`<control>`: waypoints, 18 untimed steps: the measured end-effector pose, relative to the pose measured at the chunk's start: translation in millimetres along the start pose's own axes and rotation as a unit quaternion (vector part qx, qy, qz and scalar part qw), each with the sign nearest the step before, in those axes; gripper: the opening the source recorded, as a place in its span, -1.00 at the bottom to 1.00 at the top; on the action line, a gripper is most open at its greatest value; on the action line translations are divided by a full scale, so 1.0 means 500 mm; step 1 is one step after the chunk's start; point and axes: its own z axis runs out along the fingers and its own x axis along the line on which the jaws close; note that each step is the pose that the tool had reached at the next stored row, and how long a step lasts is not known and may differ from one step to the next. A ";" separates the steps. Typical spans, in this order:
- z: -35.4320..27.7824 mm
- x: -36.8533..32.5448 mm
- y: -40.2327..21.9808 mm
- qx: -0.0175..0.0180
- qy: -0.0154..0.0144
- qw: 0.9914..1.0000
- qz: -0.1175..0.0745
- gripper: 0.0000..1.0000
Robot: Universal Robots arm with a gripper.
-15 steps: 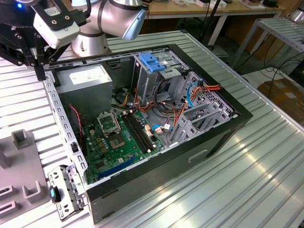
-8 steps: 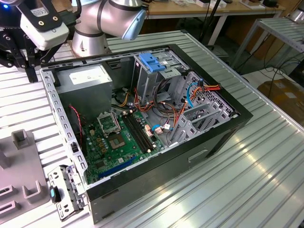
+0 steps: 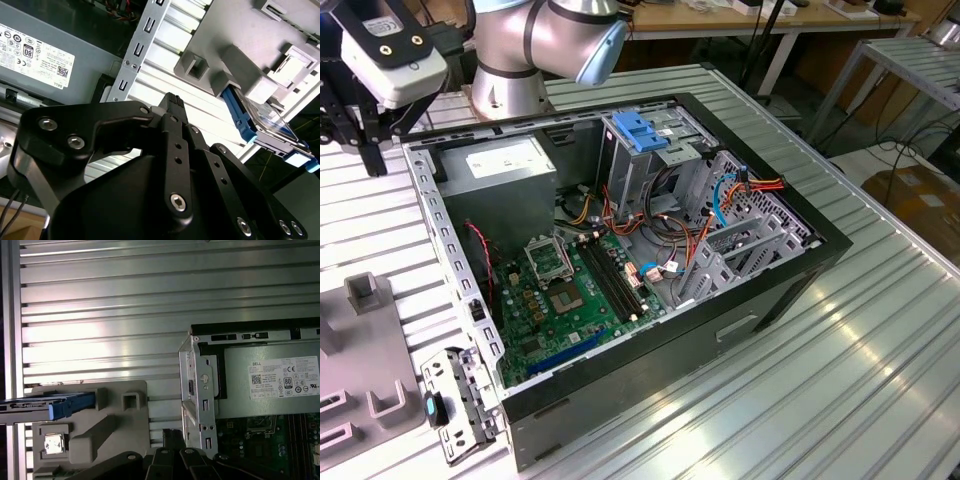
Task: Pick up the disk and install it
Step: 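Reach for the disk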
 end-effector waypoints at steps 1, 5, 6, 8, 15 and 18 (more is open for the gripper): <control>0.000 0.002 0.000 0.000 0.000 1.000 0.000 -0.79; 0.000 0.013 -0.001 0.000 0.000 1.000 0.000 -0.79; 0.000 0.015 -0.001 0.000 0.000 1.000 0.000 -0.79; 0.000 0.020 -0.002 0.000 0.000 1.000 0.000 -0.79; 0.001 0.035 -0.003 0.000 0.000 1.000 0.000 -0.79; 0.001 0.044 -0.003 0.000 0.000 1.000 0.000 -0.79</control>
